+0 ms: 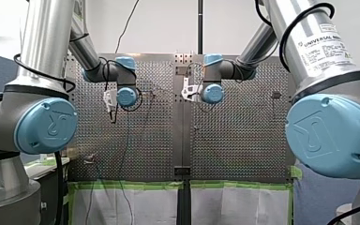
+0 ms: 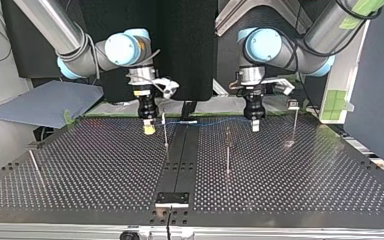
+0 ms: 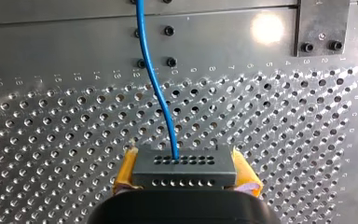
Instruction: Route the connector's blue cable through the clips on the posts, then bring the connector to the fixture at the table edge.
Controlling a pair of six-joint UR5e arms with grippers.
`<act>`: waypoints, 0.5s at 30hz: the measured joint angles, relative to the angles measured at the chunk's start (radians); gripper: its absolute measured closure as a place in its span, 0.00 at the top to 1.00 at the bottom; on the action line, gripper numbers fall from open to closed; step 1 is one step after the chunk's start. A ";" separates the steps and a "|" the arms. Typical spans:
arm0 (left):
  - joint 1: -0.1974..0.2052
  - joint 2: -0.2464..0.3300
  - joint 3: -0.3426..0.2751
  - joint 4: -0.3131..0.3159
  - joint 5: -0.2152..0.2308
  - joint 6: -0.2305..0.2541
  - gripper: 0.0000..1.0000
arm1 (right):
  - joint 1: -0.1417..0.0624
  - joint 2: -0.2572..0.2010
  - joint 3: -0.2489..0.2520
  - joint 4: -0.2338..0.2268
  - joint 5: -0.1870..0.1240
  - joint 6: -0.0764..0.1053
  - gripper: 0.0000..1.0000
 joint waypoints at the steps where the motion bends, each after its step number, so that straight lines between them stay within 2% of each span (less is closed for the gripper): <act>1: 0.001 0.000 0.001 0.000 0.006 -0.002 0.00 | -0.002 0.000 0.000 0.000 -0.001 -0.001 0.00; 8: 0.011 -0.003 0.003 0.003 0.033 -0.009 0.00 | -0.017 0.002 0.000 0.004 -0.017 -0.006 0.00; 15: 0.028 -0.053 0.020 0.014 0.057 -0.032 0.00 | -0.027 0.005 0.000 -0.002 -0.029 -0.007 0.00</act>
